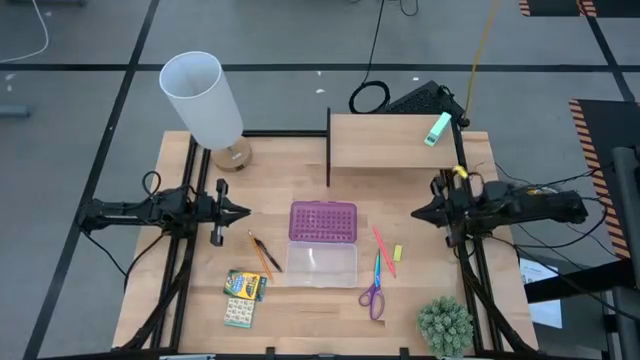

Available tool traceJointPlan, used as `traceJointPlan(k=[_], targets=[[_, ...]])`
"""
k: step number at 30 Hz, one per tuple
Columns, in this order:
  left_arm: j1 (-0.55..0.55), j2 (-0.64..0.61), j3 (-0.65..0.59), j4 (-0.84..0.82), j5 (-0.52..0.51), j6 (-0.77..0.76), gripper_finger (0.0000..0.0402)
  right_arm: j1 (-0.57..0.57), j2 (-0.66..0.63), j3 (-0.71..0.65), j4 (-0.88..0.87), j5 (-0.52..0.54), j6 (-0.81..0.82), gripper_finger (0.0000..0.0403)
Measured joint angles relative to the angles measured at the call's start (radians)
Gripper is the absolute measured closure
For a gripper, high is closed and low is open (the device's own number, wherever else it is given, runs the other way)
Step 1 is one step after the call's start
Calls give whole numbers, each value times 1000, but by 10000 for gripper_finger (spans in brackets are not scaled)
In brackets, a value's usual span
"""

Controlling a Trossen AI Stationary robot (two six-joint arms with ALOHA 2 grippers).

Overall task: Pack school essentials
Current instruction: Put the pink pencil into the violet plastic pencil case

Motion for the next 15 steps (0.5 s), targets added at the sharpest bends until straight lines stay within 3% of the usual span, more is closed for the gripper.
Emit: traceJointPlan(k=[15], targets=[[0,0,0,-1,0,0,369,0,431,645,-343,-1,-25,403]])
